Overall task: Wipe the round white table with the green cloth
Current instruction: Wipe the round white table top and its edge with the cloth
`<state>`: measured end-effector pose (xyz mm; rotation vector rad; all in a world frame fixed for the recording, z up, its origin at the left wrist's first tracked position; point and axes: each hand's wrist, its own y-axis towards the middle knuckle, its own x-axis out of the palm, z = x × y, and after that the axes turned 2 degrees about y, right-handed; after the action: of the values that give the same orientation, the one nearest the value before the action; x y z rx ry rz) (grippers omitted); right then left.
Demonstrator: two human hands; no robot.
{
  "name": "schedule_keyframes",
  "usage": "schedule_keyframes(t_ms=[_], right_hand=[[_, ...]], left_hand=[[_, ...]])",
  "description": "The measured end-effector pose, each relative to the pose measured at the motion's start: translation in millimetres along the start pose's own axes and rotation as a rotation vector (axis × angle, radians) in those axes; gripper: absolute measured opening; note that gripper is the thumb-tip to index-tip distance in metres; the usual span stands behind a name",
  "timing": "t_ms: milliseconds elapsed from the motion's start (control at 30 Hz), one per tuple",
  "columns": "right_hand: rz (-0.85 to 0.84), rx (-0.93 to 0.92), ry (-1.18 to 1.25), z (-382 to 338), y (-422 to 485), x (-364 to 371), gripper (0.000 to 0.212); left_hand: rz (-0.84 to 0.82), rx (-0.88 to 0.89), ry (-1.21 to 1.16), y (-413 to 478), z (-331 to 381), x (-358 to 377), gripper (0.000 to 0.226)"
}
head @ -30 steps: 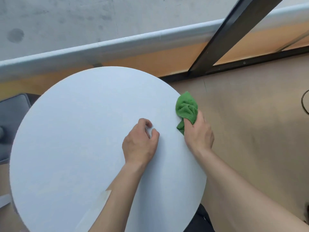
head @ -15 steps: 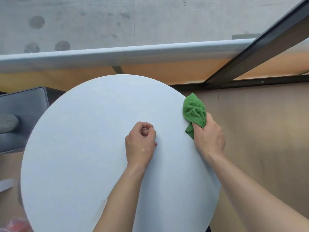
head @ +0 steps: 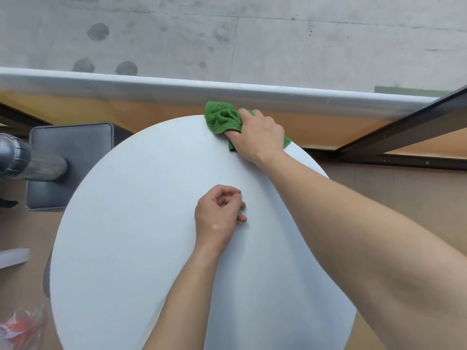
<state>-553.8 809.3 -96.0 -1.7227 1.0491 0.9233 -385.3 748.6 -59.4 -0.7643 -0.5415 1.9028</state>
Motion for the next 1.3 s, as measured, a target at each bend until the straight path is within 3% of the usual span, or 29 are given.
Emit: schedule_keyframes(t_ms=[100,233,333,433,667,733,833,967,1067,1300], right_hand=[[0.02,0.054,0.036,28.6,-16.1,-5.6,0.048],[0.191,0.256,0.053,82.1,-67.0,-4.0,0.042],[0.204,0.309,0.074,81.1,-66.8,-1.2,0.042],[0.159,0.207,0.046,47.5,-27.4,0.7,0.047],[-0.056,-0.259,-0.031,-78.8,33.5,21.0,0.043],[-0.089,-0.294,-0.067,-83.5,33.7,22.5,0.042],[-0.008,-0.233,-0.074,-55.9,27.5,16.5,0.044],[0.107,-0.027,-0.061,-20.3,16.4,8.6,0.044],[0.109,0.005,-0.068,-46.6,23.6,13.3,0.044],[-0.119,-0.467,-0.209,-200.5,15.9,67.7,0.049]], left_hand=[[-0.001,0.005,0.002,-0.5,-0.8,1.5,0.007],[-0.019,0.003,-0.015,0.6,-1.5,1.0,0.007],[-0.025,0.002,-0.021,1.3,-2.4,-0.9,0.007],[-0.033,0.004,-0.022,0.9,-4.4,-0.9,0.007],[-0.079,0.027,-0.021,0.4,-6.9,-4.4,0.01],[-0.127,0.013,-0.061,0.6,-3.8,-9.9,0.011],[-0.143,-0.003,-0.158,1.1,2.3,-33.7,0.009],[0.06,0.054,-0.144,12.9,-2.1,-98.9,0.011],[0.231,0.023,-0.062,26.9,-19.2,-146.2,0.011],[0.139,0.003,-0.086,35.8,-32.0,-167.7,0.012]])
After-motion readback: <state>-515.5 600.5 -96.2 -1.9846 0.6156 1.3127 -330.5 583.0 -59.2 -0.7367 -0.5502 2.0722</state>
